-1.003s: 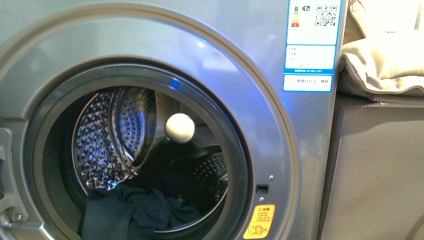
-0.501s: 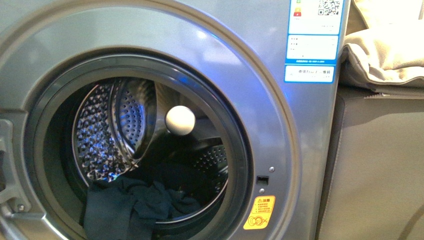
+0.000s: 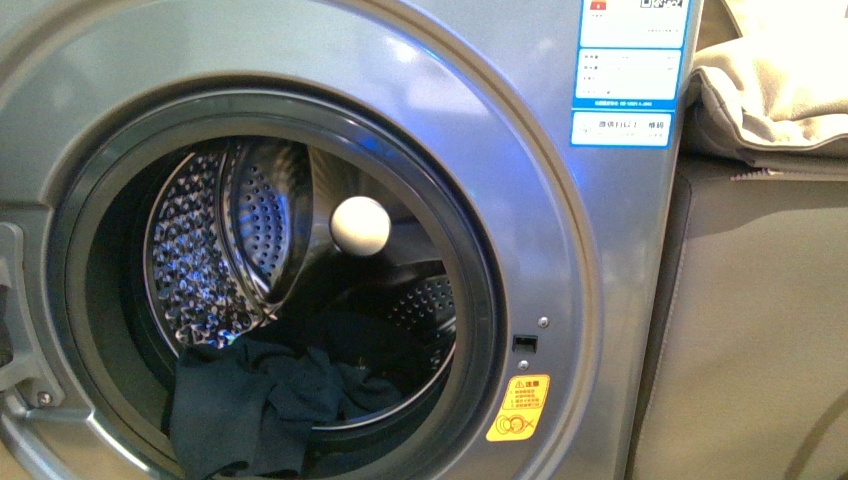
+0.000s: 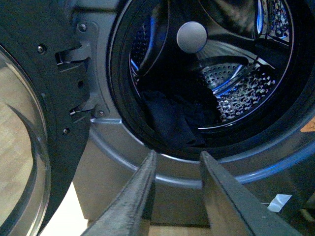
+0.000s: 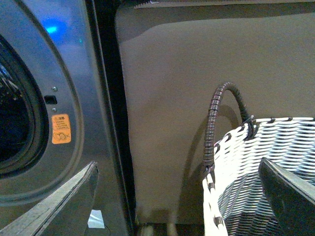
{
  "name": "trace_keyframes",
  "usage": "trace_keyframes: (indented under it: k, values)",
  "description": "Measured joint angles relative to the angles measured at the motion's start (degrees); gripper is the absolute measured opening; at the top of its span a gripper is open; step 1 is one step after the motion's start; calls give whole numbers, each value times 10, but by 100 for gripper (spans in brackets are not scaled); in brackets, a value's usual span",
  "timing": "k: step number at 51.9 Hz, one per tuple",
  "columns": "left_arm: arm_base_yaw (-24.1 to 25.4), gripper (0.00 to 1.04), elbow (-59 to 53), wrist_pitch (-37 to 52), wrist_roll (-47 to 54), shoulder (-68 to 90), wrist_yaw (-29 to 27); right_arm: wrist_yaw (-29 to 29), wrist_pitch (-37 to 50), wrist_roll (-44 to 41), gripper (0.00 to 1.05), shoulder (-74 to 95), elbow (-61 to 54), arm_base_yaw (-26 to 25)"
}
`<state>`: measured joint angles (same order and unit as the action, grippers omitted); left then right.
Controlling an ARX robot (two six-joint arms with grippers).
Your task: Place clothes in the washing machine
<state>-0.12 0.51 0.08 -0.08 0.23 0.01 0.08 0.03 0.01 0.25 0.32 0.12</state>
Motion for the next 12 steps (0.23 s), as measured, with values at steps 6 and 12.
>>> trace_keyframes:
  k: [6, 12]
  values:
    - [0, 52, 0, 0, 0, 0, 0, 0, 0, 0, 97, 0, 0, 0]
    - [0, 79, 0, 0, 0, 0, 0, 0, 0, 0, 97, 0, 0, 0]
